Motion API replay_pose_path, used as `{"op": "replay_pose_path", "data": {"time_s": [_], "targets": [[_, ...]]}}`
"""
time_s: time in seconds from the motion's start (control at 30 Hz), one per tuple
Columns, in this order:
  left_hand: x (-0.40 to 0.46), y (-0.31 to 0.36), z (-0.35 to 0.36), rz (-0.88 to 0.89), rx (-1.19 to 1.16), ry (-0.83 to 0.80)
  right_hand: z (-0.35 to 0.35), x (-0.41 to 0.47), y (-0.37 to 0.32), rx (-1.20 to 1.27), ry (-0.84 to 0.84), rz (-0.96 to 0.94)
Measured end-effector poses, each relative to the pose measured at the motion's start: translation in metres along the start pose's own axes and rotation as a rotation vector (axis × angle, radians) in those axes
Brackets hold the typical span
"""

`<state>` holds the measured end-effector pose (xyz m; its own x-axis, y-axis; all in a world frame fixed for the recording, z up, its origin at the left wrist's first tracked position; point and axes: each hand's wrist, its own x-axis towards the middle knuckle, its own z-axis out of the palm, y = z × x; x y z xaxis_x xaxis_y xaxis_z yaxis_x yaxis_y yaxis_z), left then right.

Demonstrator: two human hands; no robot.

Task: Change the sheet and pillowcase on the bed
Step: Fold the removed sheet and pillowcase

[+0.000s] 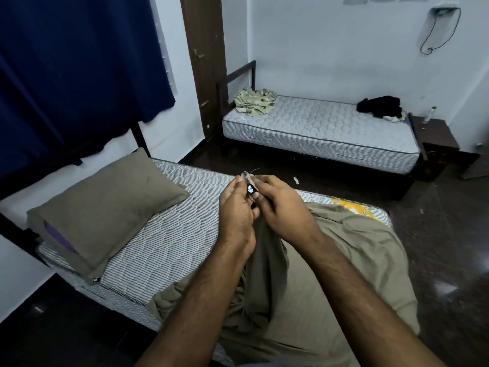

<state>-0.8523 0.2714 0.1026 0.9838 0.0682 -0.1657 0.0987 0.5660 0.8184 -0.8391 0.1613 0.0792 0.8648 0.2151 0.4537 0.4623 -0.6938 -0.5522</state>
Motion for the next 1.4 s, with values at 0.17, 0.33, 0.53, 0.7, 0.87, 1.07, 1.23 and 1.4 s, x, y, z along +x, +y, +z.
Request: {"op": "replay_pose_path", "data": {"time_s": [0.17, 0.33, 0.53, 0.7, 0.87, 1.07, 1.23, 1.4], "targets": [[-0.001, 0.003, 0.002, 0.006, 0.031, -0.049, -0.003, 0.003, 0.001, 0.025, -0.159, -0.010], [-0.001, 0.003, 0.001, 0.005, -0.014, -0.093, -0.012, 0.005, 0.003, -0.013, -0.108, -0.040], [-0.002, 0.010, 0.000, 0.185, 0.263, -0.135, -0.013, 0.005, 0.001, 0.084, 0.137, 0.109], [0.017, 0.013, -0.013, 0.573, 0.769, -0.139, -0.026, 0.009, -0.012, 0.746, -0.006, 0.149], [0.021, 0.031, -0.012, 0.445, 0.694, -0.411, -0.046, 0.013, -0.016, 0.912, 0.010, 0.133], [0.024, 0.039, -0.003, 0.637, 0.706, -0.265, -0.027, 0.010, -0.010, 0.789, 0.126, 0.122], [0.019, 0.054, 0.006, 0.713, 0.789, -0.260, -0.013, -0.003, -0.008, 0.557, 0.102, 0.121], [0.020, 0.067, 0.006, 0.618, 1.061, -0.396, -0.024, 0.008, -0.011, 0.542, 0.293, 0.071]]}}
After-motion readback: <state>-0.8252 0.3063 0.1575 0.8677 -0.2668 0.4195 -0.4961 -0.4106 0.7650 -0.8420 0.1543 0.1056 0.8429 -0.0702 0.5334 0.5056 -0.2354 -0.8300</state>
